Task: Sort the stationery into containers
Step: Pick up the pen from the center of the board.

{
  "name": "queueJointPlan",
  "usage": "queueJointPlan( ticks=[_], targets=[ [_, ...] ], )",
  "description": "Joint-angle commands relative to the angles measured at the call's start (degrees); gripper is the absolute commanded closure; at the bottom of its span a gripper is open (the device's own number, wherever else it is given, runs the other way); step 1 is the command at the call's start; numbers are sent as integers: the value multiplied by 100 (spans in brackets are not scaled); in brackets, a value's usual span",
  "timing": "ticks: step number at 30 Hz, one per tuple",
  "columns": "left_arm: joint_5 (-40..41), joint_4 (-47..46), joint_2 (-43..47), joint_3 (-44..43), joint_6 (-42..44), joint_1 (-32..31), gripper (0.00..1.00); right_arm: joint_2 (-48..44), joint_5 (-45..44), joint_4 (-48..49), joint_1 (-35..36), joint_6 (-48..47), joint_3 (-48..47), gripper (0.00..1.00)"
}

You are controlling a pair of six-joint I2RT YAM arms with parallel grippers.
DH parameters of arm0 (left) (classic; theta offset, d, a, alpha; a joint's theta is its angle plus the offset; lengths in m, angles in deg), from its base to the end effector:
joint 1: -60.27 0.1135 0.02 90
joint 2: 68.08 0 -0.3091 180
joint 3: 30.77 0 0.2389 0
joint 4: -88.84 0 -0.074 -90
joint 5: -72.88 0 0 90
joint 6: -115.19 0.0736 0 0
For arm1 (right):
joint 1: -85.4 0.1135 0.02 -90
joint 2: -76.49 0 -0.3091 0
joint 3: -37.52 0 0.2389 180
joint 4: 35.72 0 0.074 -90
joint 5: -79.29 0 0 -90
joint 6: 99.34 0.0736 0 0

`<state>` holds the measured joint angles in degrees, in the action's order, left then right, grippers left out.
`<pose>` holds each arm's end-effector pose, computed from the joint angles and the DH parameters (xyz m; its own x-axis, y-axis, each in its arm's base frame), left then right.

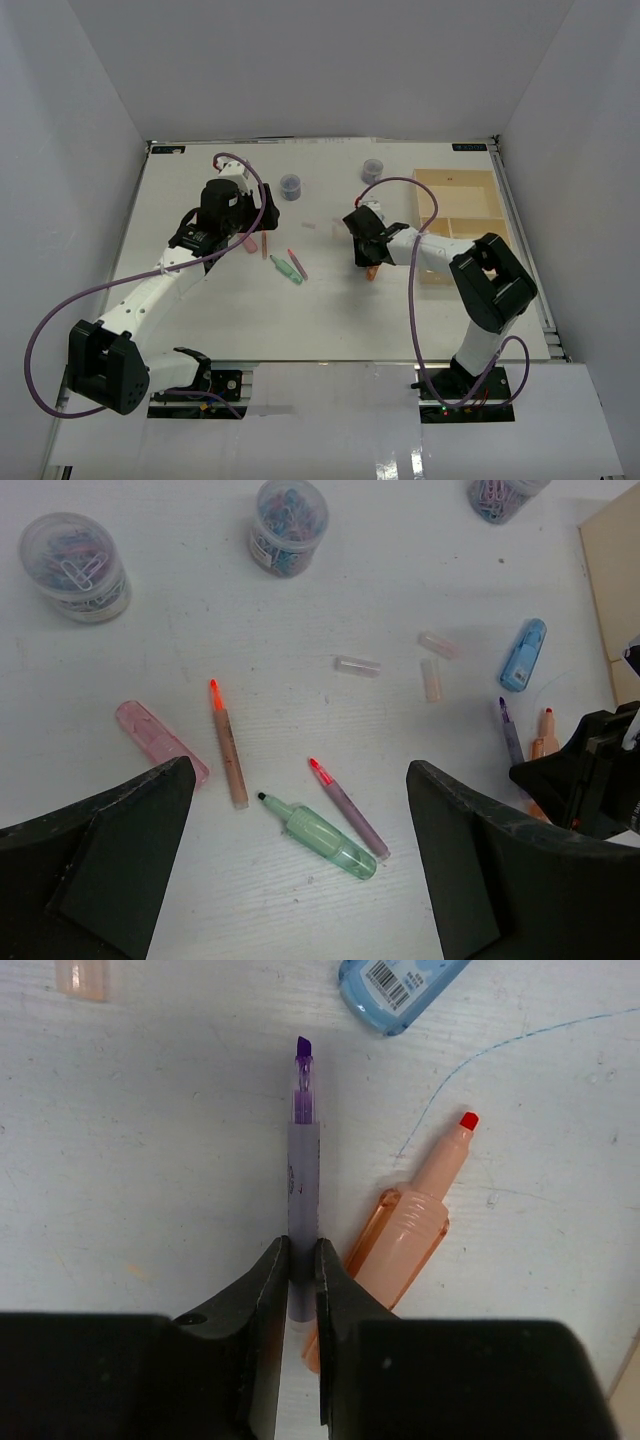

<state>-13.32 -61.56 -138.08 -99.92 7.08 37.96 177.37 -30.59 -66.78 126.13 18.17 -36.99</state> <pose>0.2611 -0.1019 0.3257 -0.5469 -0.1108 -0.8298 0.1640 0.9578 -0.2360 0.2963 0.2221 0.1902 -0.7858 -0.1034 -0.6098 -0.1262 0.9920 -0.0055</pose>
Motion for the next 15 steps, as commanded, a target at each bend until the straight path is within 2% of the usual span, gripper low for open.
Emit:
queueJointPlan(
  ticks=[1, 6, 9, 15],
  targets=[
    [-159, 16, 21, -225, -105, 7, 2, -551, -315, -63, 136, 141, 64, 92],
    [-1090, -186, 232, -226, -386, 7, 2, -1498, -166, 341, 461, -174, 265, 92],
    [-1791, -204, 346, -357, -614, -2, 2, -2183, 80, 990, 689, -578, 563, 92],
    [-2996, -634, 618, -253, -1317, -72, 2, -3459, 993, 3064, 963, -949, 1416, 92]
  ],
)
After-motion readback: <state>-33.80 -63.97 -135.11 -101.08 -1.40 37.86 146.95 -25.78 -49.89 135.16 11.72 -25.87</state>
